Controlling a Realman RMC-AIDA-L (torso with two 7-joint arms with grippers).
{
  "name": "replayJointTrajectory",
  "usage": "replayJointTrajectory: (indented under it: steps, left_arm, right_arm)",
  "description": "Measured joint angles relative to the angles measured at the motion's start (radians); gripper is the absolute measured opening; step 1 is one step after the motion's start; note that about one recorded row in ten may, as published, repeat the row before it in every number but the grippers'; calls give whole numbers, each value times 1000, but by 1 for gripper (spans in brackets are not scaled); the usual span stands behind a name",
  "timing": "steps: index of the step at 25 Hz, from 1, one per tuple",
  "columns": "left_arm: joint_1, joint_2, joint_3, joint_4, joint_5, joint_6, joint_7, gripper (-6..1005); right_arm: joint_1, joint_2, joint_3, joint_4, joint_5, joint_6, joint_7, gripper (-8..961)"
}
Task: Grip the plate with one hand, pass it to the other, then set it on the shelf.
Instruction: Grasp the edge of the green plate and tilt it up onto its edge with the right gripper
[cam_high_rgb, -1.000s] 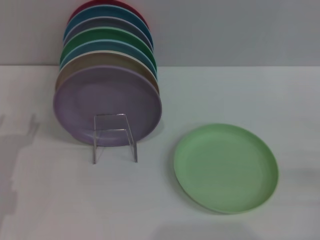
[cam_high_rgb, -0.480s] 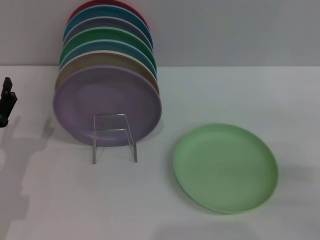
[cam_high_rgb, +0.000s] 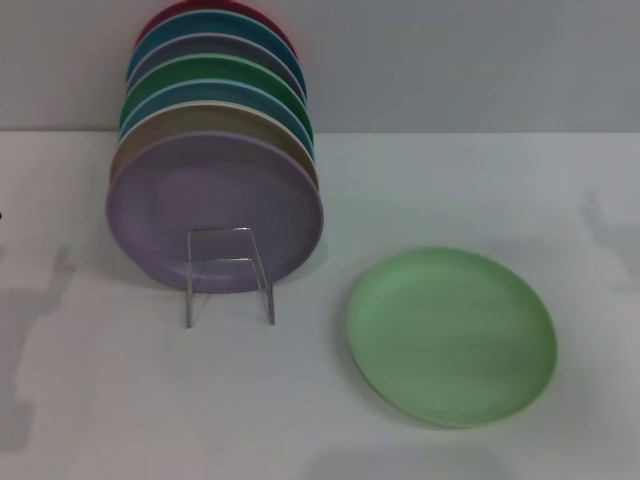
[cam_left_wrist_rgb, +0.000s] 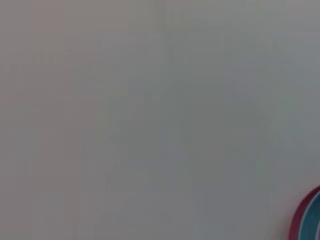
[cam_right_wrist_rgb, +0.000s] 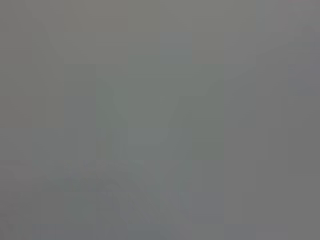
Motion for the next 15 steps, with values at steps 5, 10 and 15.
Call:
replayJointTrajectory:
  steps: [5, 10, 15]
  left_arm:
    - [6, 4, -28, 1, 0, -1, -1, 812]
    - [-3, 6, -30, -6, 0, -21, -4, 812]
    - [-25, 9, -47, -12, 0, -105, -18, 812]
  right_arm:
    - [-72, 66, 323, 367, -174, 718, -19, 800]
    - [-96, 249, 560, 645, -400, 1296, -22, 799]
    - [2, 256, 650, 789, -495, 1771, 77, 799]
